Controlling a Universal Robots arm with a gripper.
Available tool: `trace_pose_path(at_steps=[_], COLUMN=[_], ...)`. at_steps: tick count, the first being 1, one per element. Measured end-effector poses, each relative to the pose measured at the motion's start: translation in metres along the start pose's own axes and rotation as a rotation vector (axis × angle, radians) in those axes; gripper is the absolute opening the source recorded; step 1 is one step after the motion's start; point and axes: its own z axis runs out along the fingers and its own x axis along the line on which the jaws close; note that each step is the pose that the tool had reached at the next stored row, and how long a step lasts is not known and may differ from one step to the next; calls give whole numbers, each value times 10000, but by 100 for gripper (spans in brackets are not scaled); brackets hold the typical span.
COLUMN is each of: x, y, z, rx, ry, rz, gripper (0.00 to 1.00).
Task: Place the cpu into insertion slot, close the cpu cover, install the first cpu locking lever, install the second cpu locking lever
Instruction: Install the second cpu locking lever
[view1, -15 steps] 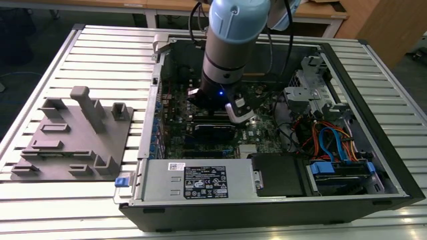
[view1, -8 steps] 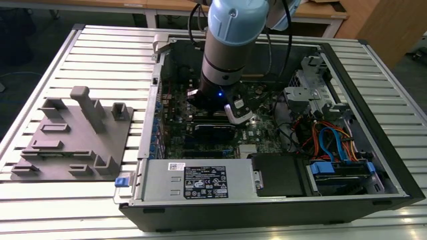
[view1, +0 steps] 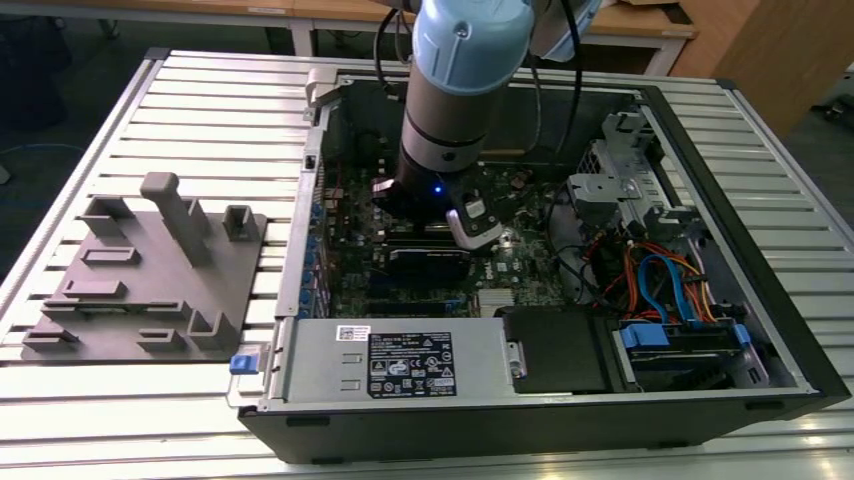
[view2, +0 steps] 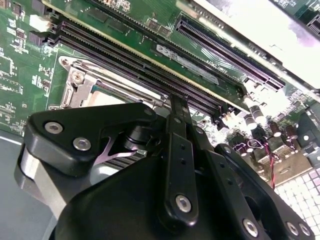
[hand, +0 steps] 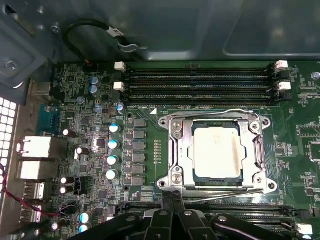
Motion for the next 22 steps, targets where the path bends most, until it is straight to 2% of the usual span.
trace_pose_path(at_steps=[6,12,16,20,22], x=[-2,-3,-3,1,19], y=[-8,-11,-14,-15,-16], z=[35,52,59,68,70], rx=[-72,-340,-395,-515,-531], ry=[2,6,8,7,9], rz=[-3,-17,-19,-25,-27], gripper=[10,10,10,10,10])
